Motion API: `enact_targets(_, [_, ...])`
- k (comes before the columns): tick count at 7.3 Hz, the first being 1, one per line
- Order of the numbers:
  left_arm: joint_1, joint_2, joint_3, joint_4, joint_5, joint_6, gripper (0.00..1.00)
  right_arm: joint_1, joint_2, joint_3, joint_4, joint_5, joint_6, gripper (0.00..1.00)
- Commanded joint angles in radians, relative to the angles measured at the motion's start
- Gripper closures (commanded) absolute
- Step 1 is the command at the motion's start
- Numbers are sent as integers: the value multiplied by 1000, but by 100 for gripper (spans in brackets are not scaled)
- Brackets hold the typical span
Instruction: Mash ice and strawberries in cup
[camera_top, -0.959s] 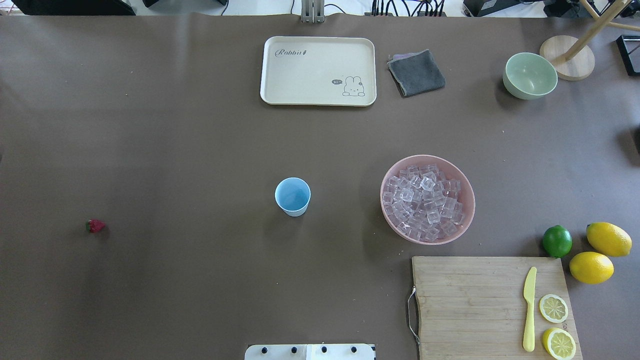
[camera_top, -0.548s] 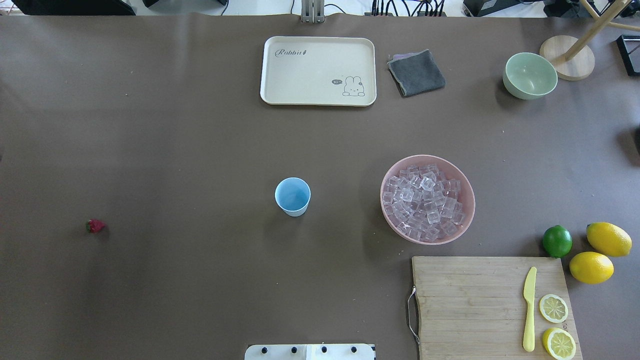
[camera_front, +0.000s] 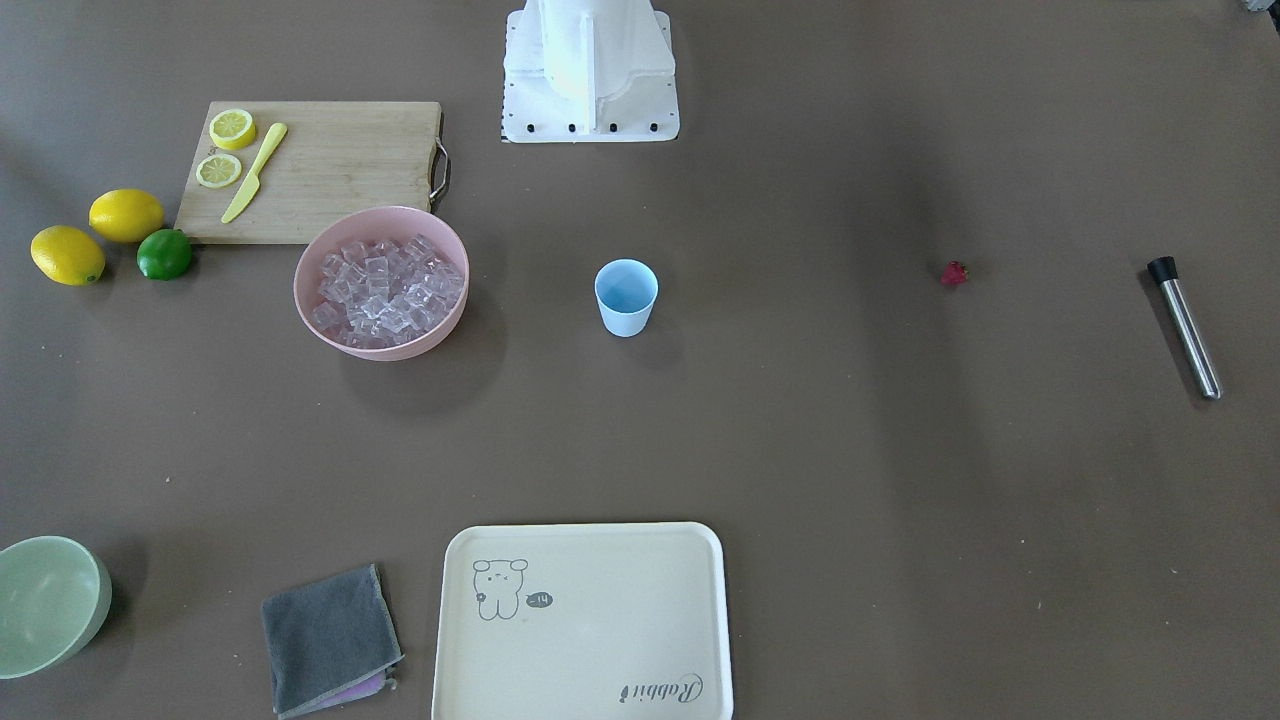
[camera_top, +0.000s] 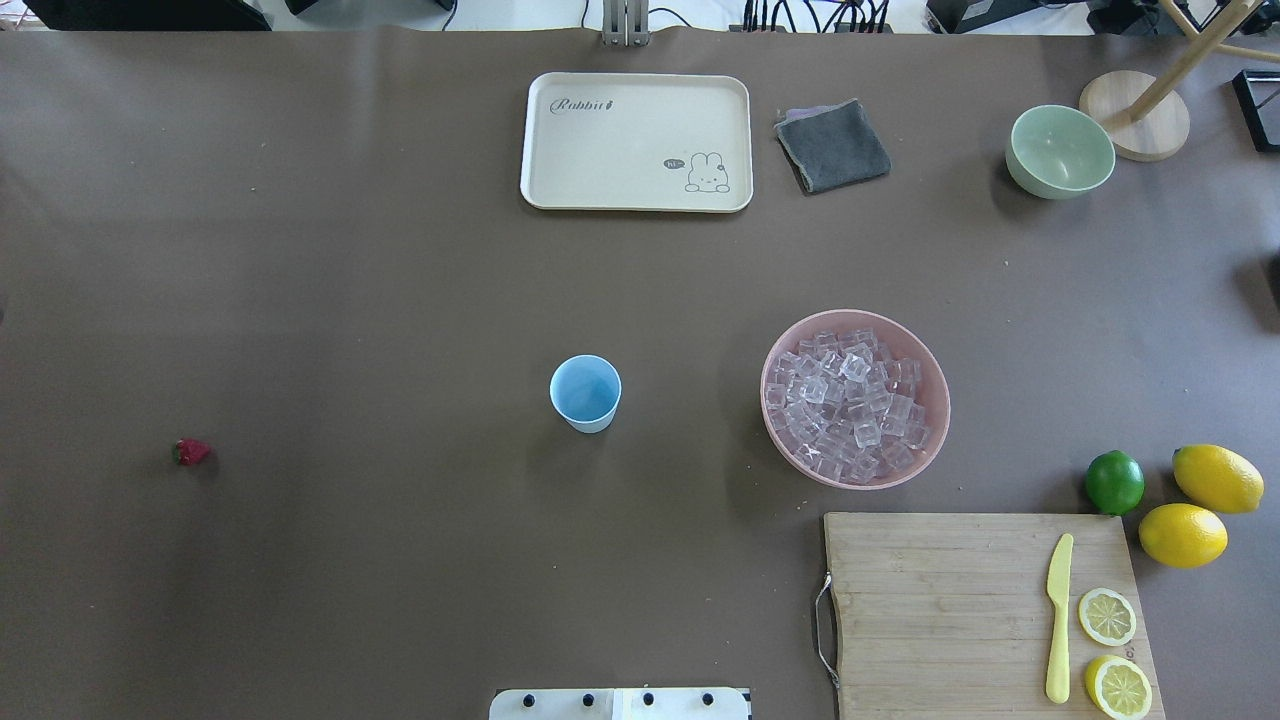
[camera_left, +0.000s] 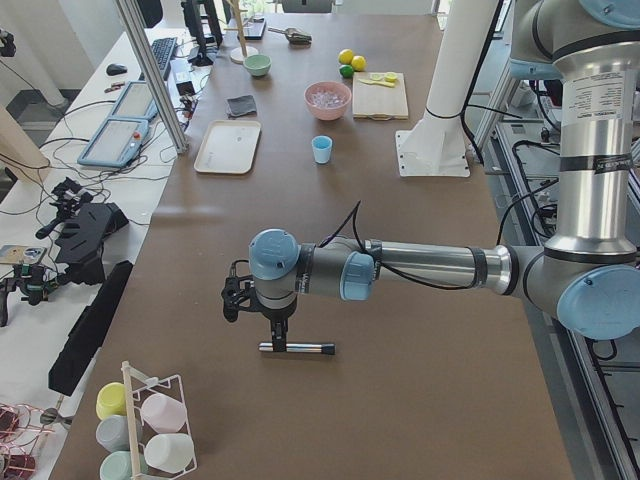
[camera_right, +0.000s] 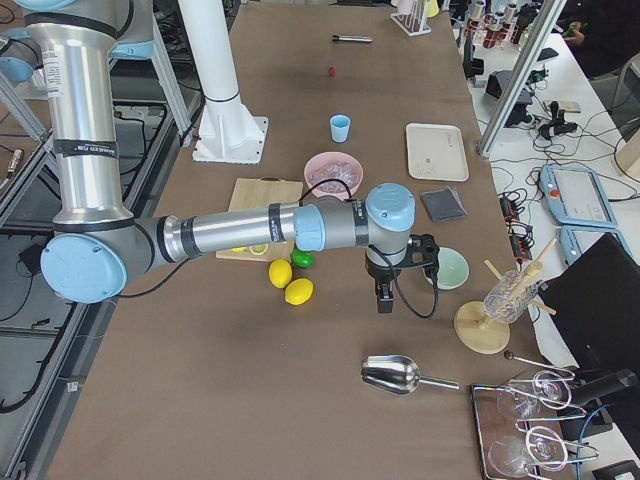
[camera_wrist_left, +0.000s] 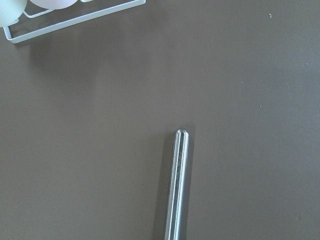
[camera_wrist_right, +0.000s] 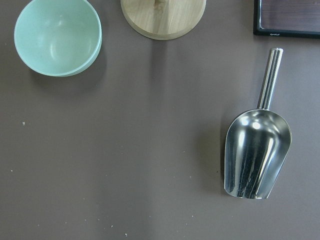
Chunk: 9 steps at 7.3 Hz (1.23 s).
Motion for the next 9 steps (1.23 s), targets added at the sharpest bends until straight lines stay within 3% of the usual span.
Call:
enact_targets(1, [0, -1, -2, 0, 0, 0, 1, 1, 1, -3, -1, 0, 0, 0])
enact_targets(9, [-3, 7, -11, 0, 0, 0, 1, 8, -5, -10, 5, -3, -1, 0])
